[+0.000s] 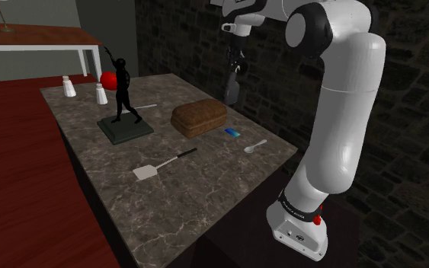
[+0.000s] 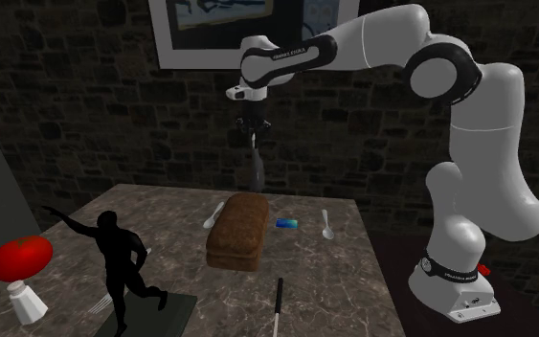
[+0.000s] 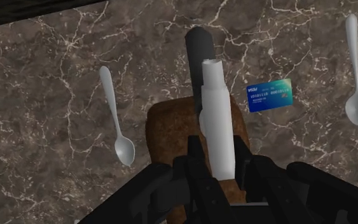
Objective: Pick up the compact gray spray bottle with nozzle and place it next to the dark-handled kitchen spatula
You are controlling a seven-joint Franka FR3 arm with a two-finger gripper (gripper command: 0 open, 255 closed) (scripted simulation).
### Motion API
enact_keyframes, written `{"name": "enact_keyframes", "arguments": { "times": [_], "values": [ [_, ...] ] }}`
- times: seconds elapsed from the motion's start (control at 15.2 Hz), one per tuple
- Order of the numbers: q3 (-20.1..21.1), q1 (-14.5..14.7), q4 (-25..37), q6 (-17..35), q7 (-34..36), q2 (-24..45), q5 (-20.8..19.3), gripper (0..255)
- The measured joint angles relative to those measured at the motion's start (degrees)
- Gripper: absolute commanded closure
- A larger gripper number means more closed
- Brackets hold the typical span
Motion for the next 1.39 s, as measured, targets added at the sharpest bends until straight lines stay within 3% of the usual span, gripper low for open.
{"name": "enact_keyframes", "arguments": {
  "times": [0.33,0.73,1.39],
  "values": [
    [0.7,6.4,-6.5,-0.1,7.6,-8.4,-6.2,255],
    [4.9,12.6,-13.3,-1.9,19.1,-18.9,-13.6,255],
    [14.1,18.0,-17.1,-8.0,34.2,-28.6,-18.4,255]
  ]
}}
